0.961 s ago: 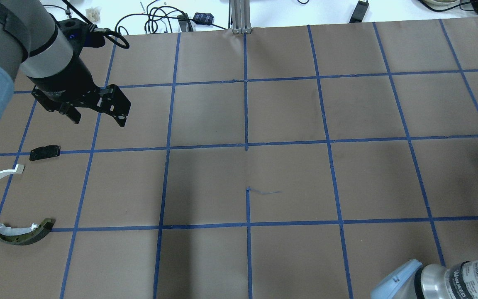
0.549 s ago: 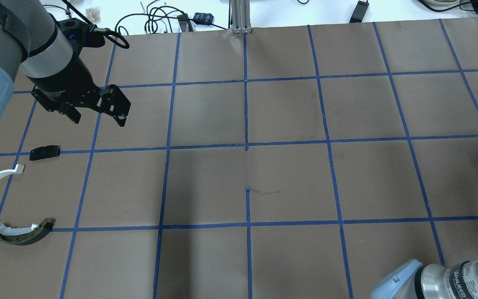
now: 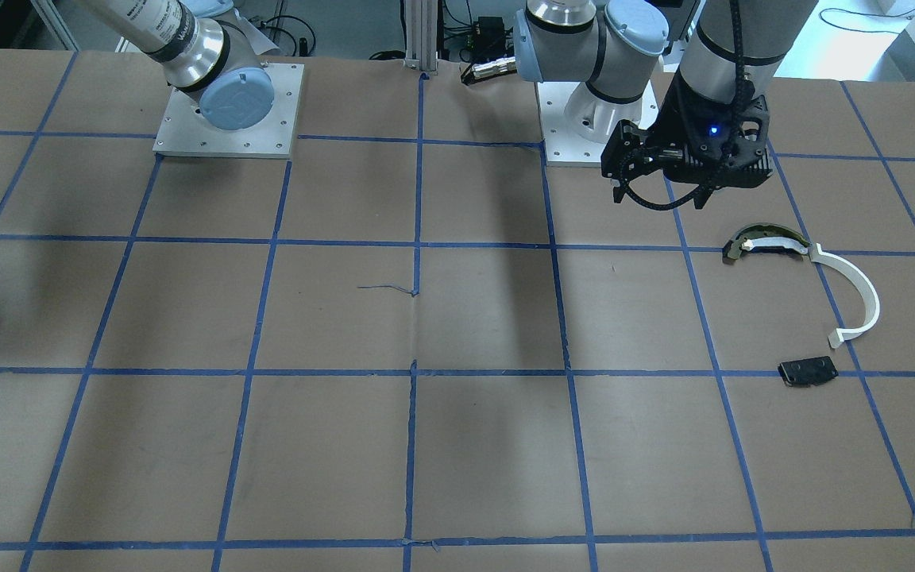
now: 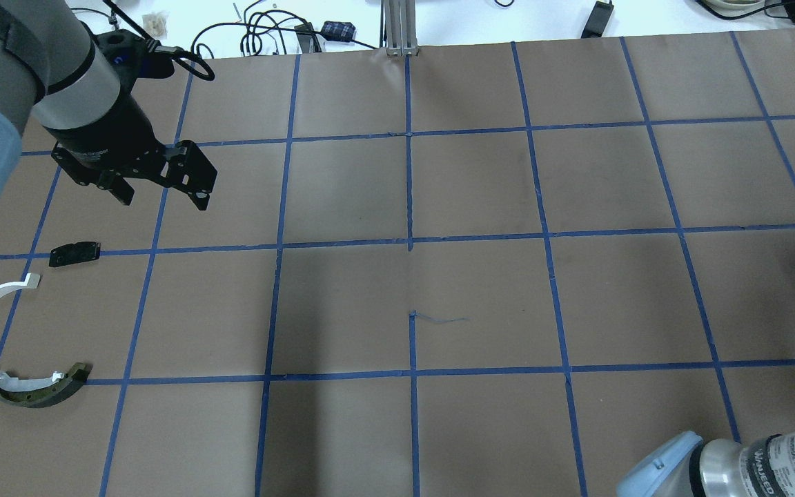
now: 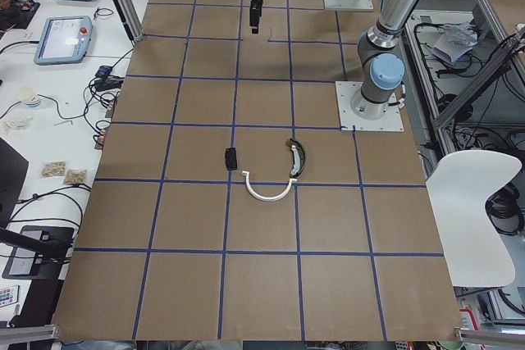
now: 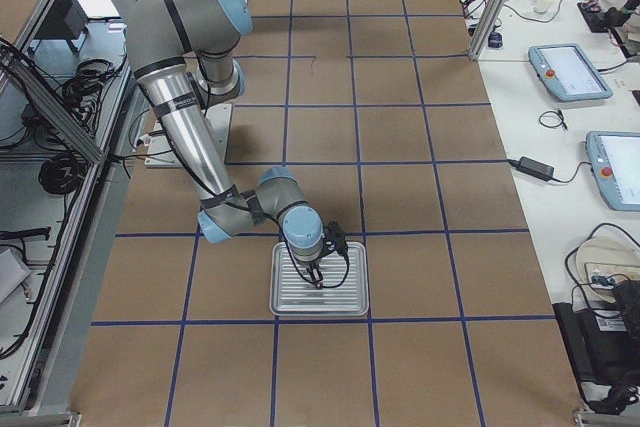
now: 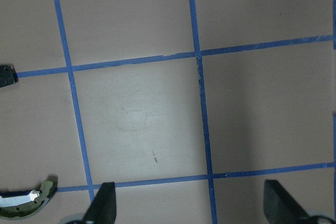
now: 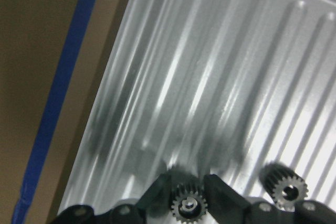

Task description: Place bearing gear from tray to pile

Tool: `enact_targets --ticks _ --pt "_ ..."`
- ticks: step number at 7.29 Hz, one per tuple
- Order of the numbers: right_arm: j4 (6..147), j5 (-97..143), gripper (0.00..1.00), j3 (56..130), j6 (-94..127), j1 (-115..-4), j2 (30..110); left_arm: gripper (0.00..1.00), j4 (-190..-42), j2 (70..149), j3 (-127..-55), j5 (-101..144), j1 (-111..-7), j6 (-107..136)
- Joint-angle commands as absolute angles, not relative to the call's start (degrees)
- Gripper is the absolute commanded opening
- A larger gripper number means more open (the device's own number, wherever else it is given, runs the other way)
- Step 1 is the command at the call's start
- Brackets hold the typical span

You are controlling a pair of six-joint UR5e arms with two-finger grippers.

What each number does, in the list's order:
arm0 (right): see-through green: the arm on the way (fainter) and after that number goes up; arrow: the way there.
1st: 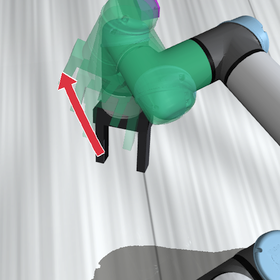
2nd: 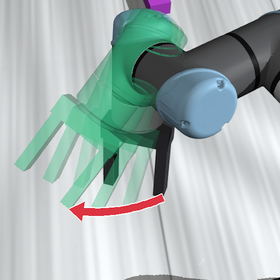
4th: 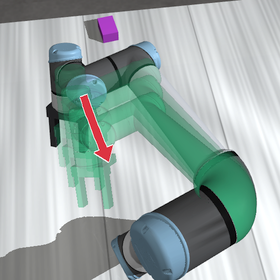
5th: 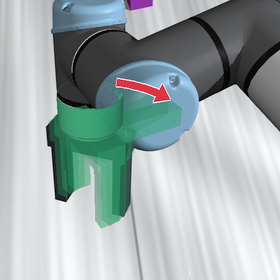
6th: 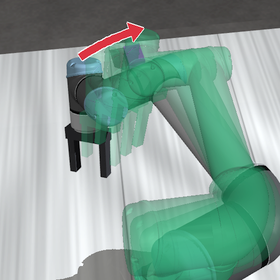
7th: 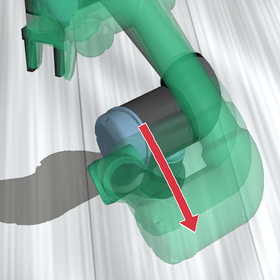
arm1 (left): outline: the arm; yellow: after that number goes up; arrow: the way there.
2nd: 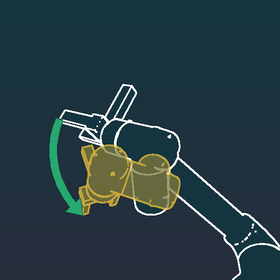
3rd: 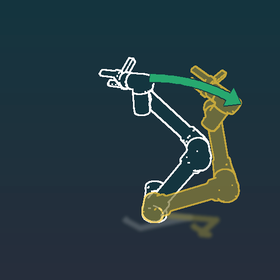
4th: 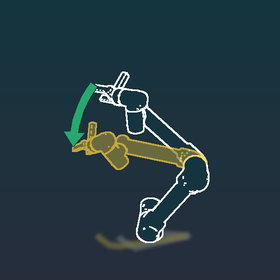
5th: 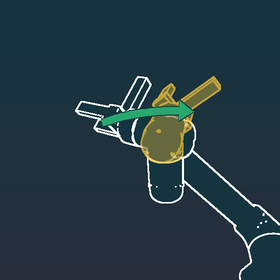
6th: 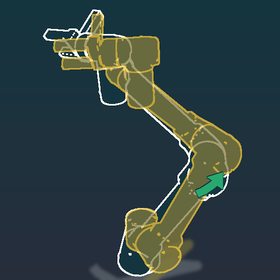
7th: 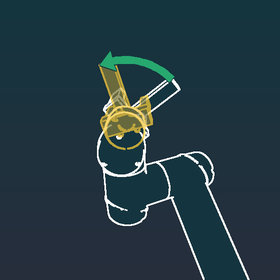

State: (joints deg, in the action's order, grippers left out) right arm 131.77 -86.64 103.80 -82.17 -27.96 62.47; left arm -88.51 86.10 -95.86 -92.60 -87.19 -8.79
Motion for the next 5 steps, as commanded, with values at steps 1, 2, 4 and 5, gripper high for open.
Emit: enact_targets --ticks 1,2,4,5 --pt "129.74 -86.48 0.25 102.92 -79.3 -28.91 68.69 1.0 -88.51 86.05 -95.89 -92.64 -87.19 -8.79" --pt "124.33 -86.4 0.26 103.01 -76.75 -30.74 74.3 1.0 -88.51 86.04 -95.89 -92.64 -87.19 -8.79" --pt "110.98 -86.83 0.28 103.09 -66.41 -38.28 87.64 1.0 -88.51 86.05 -95.89 -92.72 -87.19 -8.79" --pt "104.91 -87.27 0.3 103.36 -59.14 -43.19 93.37 1.0 -88.51 86.13 -95.89 -92.72 -87.19 -8.79"
